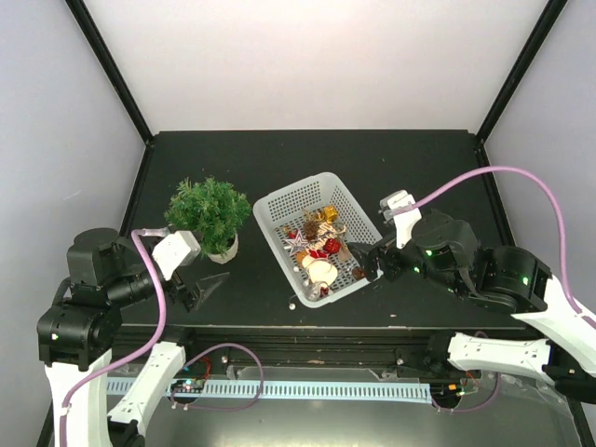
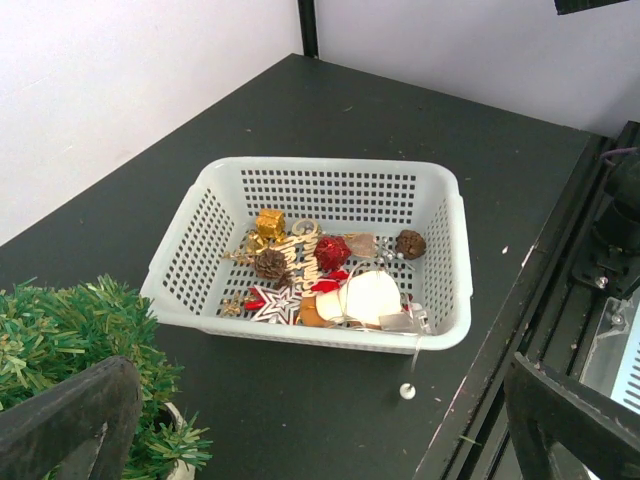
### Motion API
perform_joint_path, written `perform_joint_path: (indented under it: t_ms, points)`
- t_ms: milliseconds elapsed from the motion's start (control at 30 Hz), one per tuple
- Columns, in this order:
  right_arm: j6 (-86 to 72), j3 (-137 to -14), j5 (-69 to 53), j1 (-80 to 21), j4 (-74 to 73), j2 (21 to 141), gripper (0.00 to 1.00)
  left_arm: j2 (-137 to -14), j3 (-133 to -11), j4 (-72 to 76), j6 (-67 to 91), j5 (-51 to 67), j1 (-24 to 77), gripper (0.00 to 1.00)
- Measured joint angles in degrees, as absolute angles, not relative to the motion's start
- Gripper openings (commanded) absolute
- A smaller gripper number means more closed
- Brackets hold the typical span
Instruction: Decorate the small christmas tree
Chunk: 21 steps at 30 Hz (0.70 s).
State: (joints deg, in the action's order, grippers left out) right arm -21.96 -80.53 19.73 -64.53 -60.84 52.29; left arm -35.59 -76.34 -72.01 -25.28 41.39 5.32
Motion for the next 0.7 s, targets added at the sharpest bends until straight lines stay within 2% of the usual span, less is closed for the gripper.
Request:
perform_joint_path:
  t_ms: [467,700]
  points:
    - [-22.44,-80.55,20.73,-64.53,-61.08,51.75,1.00,-36.03,-76.34,-71.75,-23.20,41.67,4.40,0.99]
    - [-23.51,-80.49,20.86,-64.53,-63.55,60.77,1.00,-37.19,-76.34,-70.87,-21.63,41.32,2.98,0.99]
